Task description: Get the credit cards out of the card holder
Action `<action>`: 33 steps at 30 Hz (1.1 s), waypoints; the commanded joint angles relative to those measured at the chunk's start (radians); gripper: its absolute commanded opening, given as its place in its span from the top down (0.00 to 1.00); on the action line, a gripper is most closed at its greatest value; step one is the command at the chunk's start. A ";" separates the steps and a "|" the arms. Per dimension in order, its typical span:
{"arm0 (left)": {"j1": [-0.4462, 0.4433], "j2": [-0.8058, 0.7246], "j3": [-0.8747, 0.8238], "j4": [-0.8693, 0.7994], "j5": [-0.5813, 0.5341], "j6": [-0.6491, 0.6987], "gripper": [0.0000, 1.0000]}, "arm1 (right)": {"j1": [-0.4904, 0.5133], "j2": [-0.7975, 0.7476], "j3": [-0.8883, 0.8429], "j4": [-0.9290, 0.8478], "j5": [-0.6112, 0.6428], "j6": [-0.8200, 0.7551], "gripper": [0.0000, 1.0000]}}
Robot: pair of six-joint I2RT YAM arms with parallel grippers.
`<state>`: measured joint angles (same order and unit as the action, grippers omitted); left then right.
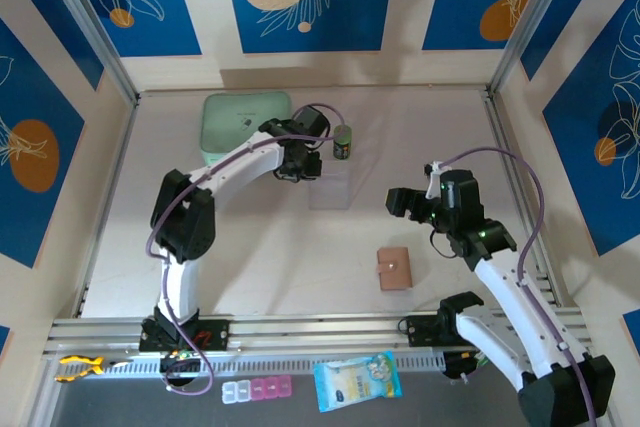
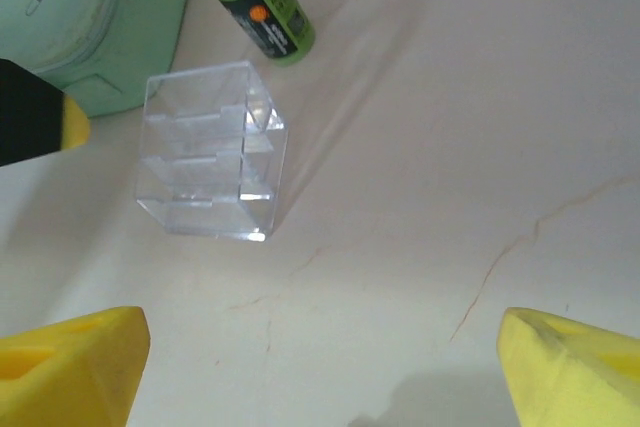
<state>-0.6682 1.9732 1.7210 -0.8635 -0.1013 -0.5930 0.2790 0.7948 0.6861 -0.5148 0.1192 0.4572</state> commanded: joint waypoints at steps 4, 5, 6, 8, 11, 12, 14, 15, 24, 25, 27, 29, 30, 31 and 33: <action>0.044 -0.163 -0.103 0.024 0.080 0.094 0.78 | 0.029 0.096 0.075 -0.341 -0.040 0.222 0.12; 0.054 -0.187 -0.118 0.025 0.089 0.107 0.77 | 0.039 0.110 0.075 -0.359 -0.046 0.230 0.12; 0.064 -0.214 -0.137 0.027 0.103 0.126 0.77 | 0.058 0.122 0.072 -0.373 -0.047 0.242 0.11; 0.091 -0.258 -0.160 0.009 0.129 0.173 0.76 | 0.109 0.147 0.074 -0.402 -0.027 0.278 0.08; 0.147 -0.335 -0.195 -0.027 0.158 0.234 0.74 | 0.170 0.198 0.086 -0.464 0.008 0.334 0.02; 0.166 -0.366 -0.216 -0.032 0.166 0.252 0.73 | 0.189 0.216 0.083 -0.482 0.037 0.356 0.01; 0.197 -0.416 -0.254 -0.032 0.183 0.286 0.71 | 0.234 0.248 0.085 -0.490 0.074 0.380 0.01; 0.211 -0.441 -0.274 -0.032 0.188 0.306 0.70 | 0.252 0.270 0.085 -0.491 0.085 0.391 0.01; 0.241 -0.566 -0.508 0.101 0.103 0.392 0.63 | 0.363 0.453 0.064 -0.438 0.200 0.405 0.01; 0.242 -0.576 -0.538 0.131 0.101 0.389 0.63 | 0.365 0.467 0.057 -0.410 0.184 0.391 0.01; 0.248 -0.579 -0.551 0.135 0.102 0.375 0.63 | 0.367 0.493 0.044 -0.362 0.153 0.369 0.01; 0.251 -0.586 -0.548 0.137 0.102 0.383 0.62 | 0.368 0.520 0.037 -0.332 0.121 0.356 0.01; 0.253 -0.590 -0.541 0.133 0.100 0.390 0.62 | 0.370 0.532 0.035 -0.317 0.104 0.348 0.01; 0.257 -0.593 -0.534 0.128 0.101 0.405 0.61 | 0.375 0.545 0.032 -0.306 0.089 0.340 0.01; 0.263 -0.599 -0.525 0.120 0.089 0.434 0.61 | 0.383 0.565 0.027 -0.296 0.079 0.334 0.00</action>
<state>-0.4206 1.4097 1.1706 -0.7563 0.0135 -0.2085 0.6479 1.3388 0.7307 -0.8421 0.2459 0.8124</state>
